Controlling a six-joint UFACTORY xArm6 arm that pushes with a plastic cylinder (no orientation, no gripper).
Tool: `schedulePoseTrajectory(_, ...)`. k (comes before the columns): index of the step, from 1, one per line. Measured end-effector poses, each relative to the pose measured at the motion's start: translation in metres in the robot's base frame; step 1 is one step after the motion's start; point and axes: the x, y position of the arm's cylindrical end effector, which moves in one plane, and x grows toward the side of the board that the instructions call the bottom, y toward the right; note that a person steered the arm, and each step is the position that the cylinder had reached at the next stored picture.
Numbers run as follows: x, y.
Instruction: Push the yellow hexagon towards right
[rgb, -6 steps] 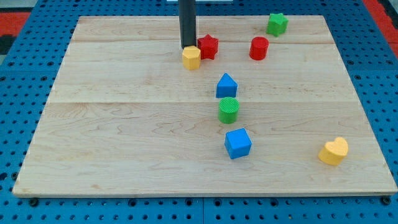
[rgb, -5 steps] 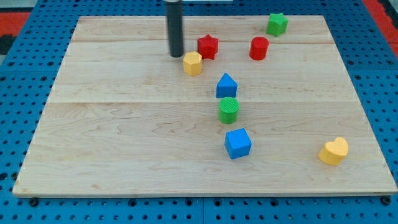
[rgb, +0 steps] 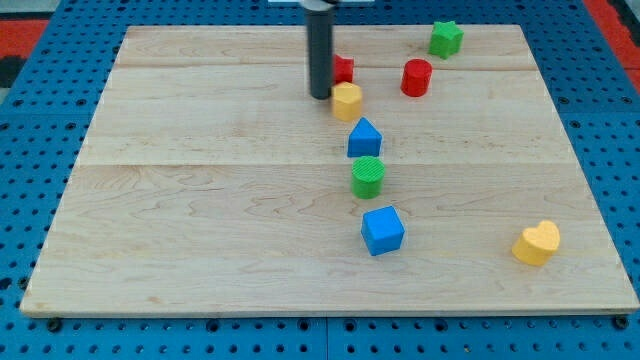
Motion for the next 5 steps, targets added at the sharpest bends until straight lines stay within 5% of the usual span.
schedulePoseTrajectory(2, 0.08, 0.099)
schedulePoseTrajectory(4, 0.033, 0.086)
schedulePoseTrajectory(5, 0.068, 0.125)
